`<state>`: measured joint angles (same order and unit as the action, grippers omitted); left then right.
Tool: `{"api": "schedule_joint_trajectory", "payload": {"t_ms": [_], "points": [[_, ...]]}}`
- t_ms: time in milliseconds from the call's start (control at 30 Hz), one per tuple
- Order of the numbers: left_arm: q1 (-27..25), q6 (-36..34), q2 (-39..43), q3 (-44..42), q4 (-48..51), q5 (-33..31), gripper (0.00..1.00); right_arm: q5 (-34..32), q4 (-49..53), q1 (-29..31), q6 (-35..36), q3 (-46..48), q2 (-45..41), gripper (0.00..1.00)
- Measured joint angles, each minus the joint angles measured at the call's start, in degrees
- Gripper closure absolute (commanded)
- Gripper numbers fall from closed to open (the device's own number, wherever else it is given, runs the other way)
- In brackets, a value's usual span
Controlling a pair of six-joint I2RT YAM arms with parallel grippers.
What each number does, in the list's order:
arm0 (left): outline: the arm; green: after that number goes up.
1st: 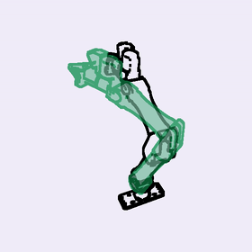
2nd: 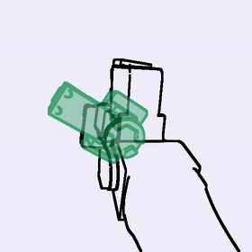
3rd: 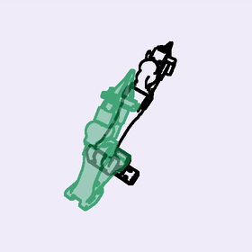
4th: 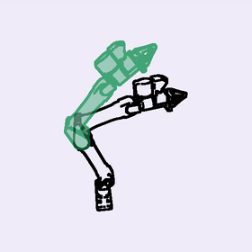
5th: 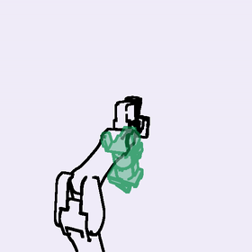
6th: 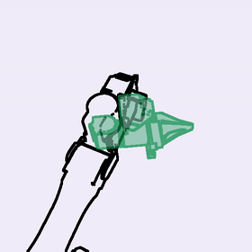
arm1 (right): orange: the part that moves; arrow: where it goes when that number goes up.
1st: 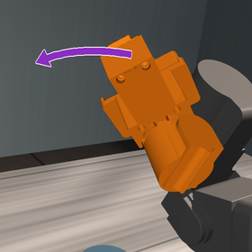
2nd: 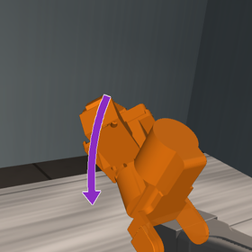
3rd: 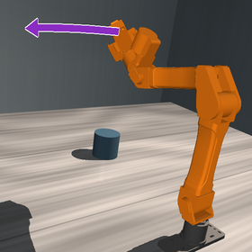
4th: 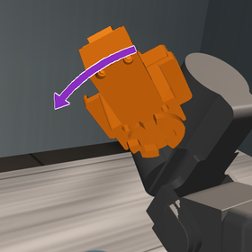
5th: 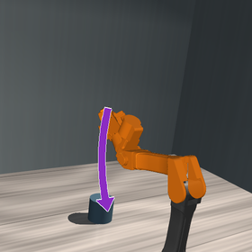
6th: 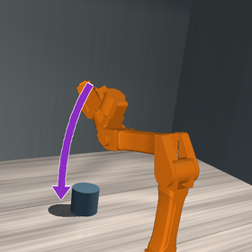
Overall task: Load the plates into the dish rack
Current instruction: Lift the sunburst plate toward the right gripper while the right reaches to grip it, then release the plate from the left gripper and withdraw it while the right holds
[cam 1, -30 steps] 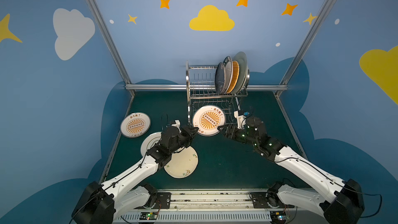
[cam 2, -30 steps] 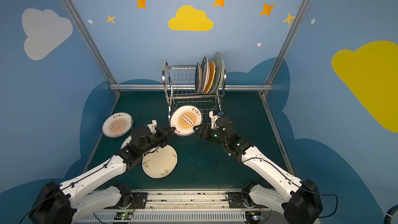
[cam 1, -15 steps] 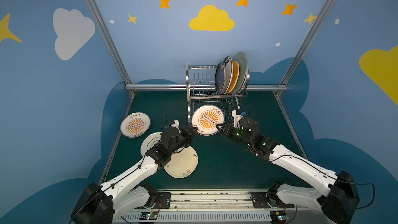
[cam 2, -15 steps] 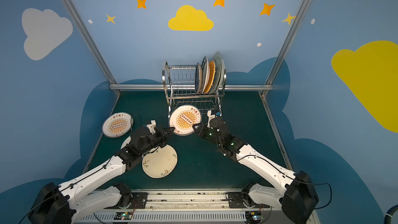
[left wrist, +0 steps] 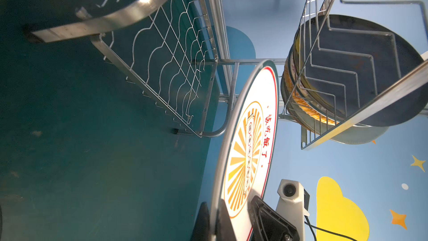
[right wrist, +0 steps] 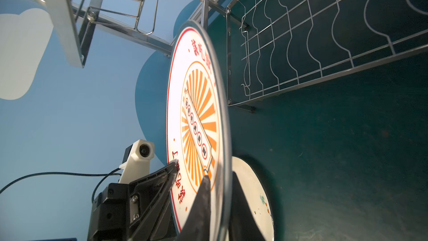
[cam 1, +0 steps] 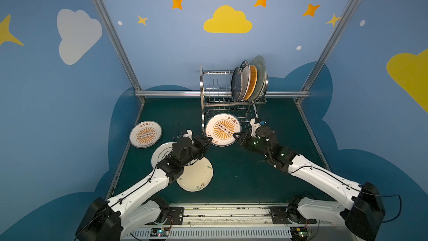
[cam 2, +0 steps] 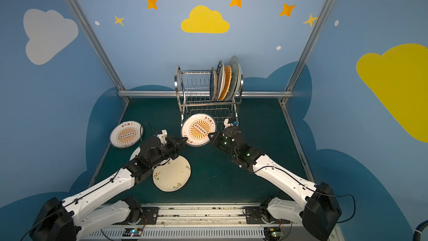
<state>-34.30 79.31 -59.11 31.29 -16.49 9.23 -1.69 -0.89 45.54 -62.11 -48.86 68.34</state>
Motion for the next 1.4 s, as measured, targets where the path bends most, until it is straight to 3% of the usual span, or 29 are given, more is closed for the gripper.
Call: {"api": "schedule_joint_trajectory", "payload": {"t_ms": [100, 233, 300, 400, 500, 633, 833, 1033, 1400], "points": [[-0.3, -0.7, -0.1, -0.4, -0.1, 0.0, 0.96, -0.8, -0.6, 0.0, -2.3, -0.1, 0.6, 1.0], [-0.2, -1.3, -0.2, -0.5, -0.1, 0.0, 0.92, -2.3, -0.3, 0.7, -3.4, -0.1, 0.6, 1.0], [-0.2, -1.6, -0.2, -0.5, 0.0, 0.1, 0.77, -3.3, 0.5, 1.0, -3.7, -0.1, 0.4, 1.0], [-0.1, -2.1, 0.0, -0.5, 0.3, -0.1, 0.41, -5.0, 3.5, 1.4, -3.7, -0.1, -0.2, 1.0], [0.6, -3.0, 0.8, -0.5, 0.9, -0.5, 0.21, -6.6, 7.2, 1.6, -3.6, -0.1, -1.1, 1.0], [2.5, -4.5, 4.0, -0.8, 3.7, -0.5, 0.01, -9.6, 12.5, 1.6, -3.2, -0.1, -3.7, 1.0], [7.9, -10.7, 11.8, -0.7, 12.3, 0.7, 0.0, -14.1, 21.0, 1.6, -1.0, -2.1, -9.7, 1.0], [12.0, -22.5, 16.9, 3.7, 25.7, 5.2, 0.0, -17.2, 27.6, 3.7, 4.1, -7.5, -13.5, 1.0], [12.9, -38.7, 24.9, 7.3, 39.9, 9.7, 0.0, -17.5, 28.8, 9.6, 19.1, -15.8, -14.2, 1.0]]}}
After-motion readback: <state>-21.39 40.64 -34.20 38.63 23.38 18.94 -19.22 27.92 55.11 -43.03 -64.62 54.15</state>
